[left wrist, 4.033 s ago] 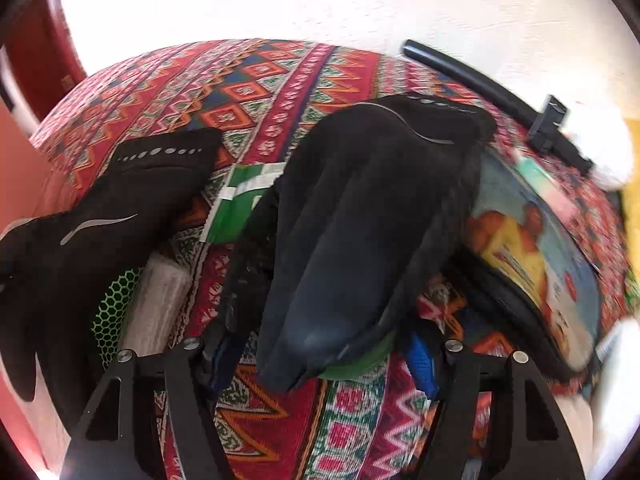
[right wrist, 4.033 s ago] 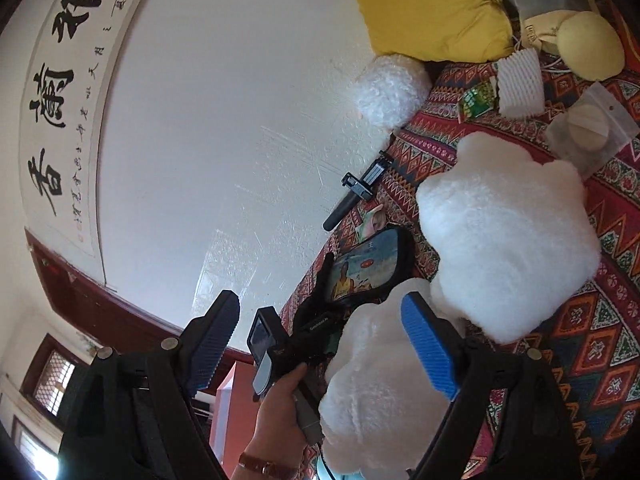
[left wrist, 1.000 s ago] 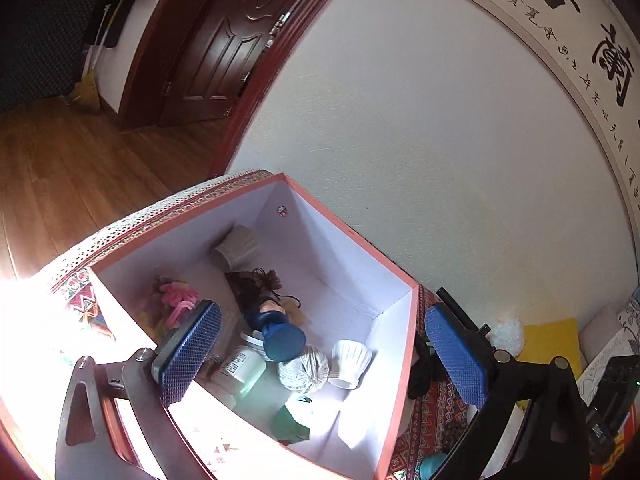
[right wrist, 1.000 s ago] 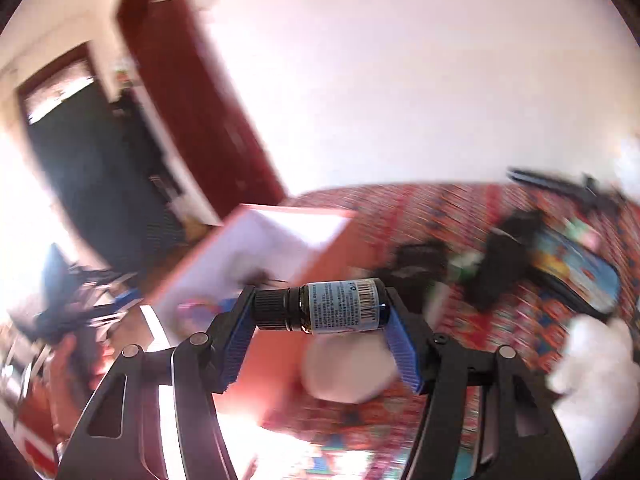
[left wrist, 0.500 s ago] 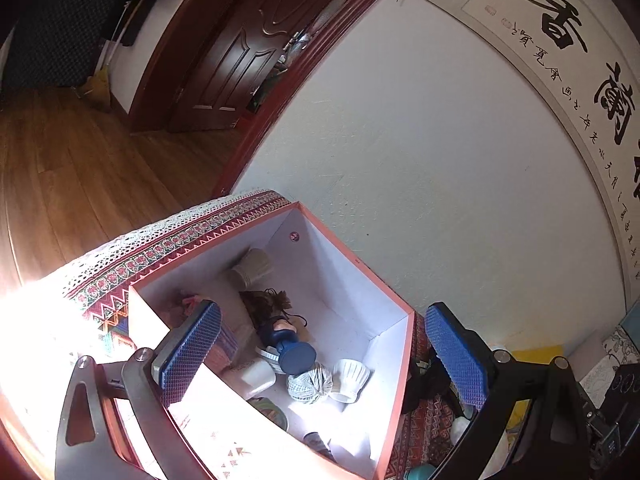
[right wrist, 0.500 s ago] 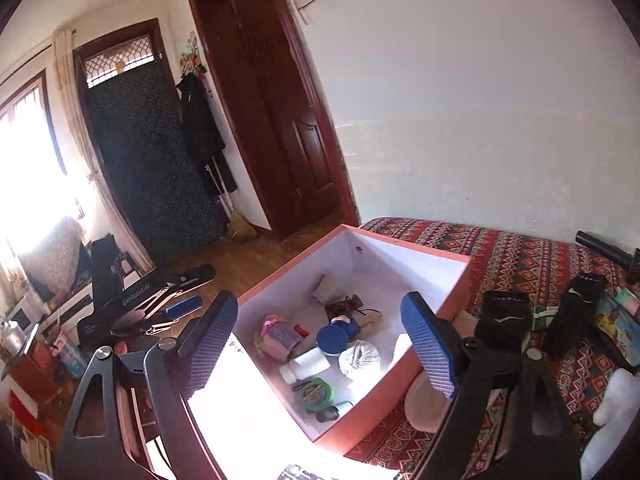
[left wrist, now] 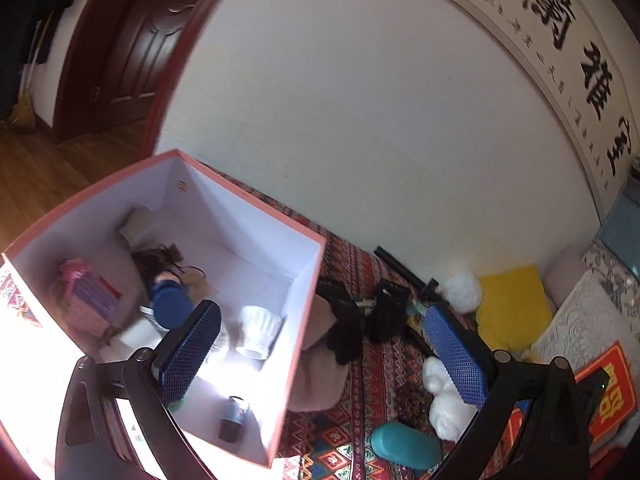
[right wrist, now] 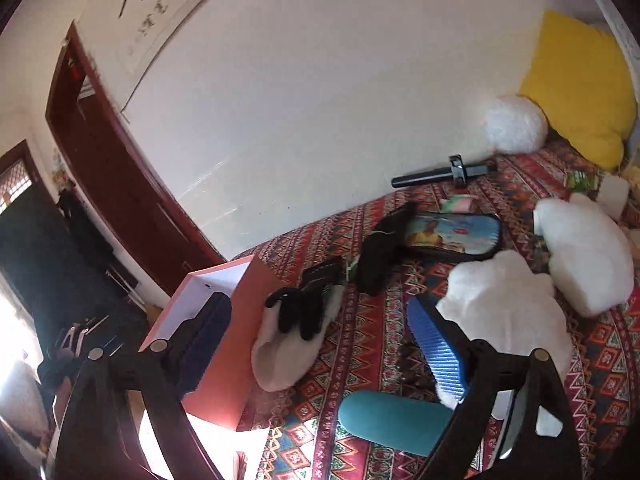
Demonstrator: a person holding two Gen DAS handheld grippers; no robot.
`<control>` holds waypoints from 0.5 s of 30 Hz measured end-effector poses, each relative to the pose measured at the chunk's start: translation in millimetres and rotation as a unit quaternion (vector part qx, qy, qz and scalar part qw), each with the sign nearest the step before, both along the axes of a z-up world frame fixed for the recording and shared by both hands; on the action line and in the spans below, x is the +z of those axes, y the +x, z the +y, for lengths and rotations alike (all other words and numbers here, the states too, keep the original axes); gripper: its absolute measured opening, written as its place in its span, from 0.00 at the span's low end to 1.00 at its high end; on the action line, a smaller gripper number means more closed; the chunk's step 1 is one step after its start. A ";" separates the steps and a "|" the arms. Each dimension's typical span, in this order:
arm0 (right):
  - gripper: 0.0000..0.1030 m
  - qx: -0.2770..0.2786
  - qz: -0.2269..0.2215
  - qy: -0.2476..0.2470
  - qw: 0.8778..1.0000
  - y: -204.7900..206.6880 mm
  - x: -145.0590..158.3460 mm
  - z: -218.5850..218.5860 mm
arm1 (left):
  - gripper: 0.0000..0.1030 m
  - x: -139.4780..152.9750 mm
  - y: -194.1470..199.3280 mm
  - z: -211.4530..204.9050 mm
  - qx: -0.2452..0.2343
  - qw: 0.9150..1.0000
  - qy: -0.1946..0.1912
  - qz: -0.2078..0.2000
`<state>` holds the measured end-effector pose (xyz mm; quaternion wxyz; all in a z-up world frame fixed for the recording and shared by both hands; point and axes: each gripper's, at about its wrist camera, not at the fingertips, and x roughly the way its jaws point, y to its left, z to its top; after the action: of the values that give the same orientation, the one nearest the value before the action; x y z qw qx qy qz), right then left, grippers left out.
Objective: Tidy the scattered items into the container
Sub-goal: 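Drop both items into the box by opening both tools, then grasp a black glove with the left tool while the right tool grasps the wooden bead bracelet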
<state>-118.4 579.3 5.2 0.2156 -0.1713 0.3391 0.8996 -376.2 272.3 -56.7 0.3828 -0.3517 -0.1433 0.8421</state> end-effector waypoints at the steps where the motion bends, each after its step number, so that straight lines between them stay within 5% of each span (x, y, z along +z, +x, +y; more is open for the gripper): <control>1: 0.87 0.002 0.003 -0.028 1.000 1.3 -12.7 10.4 | 1.00 -3.2 8.5 16.9 -0.013 1.000 -0.012 0.004; 4: 0.85 0.030 0.012 -0.102 0.994 -13.1 -54.0 33.6 | 1.00 -13.9 32.1 60.3 -0.044 0.998 -0.045 0.012; 6: 0.75 0.046 -0.026 -0.119 0.991 -34.6 -82.6 36.2 | 1.00 -22.6 41.8 81.5 -0.055 0.996 -0.064 0.011; 9: 0.57 0.056 -0.125 -0.082 0.987 -73.5 -114.4 32.2 | 1.00 -36.2 49.3 103.8 -0.073 0.994 -0.079 0.001; 15: 0.51 0.057 -0.261 0.014 0.964 -109.5 -145.7 20.9 | 1.00 -56.0 56.1 121.2 -0.081 0.988 -0.130 0.011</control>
<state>-227.9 600.3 -140.5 0.2473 -0.4158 0.2481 0.8393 -320.2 393.5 -112.7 0.4022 -0.3992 0.0002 0.8239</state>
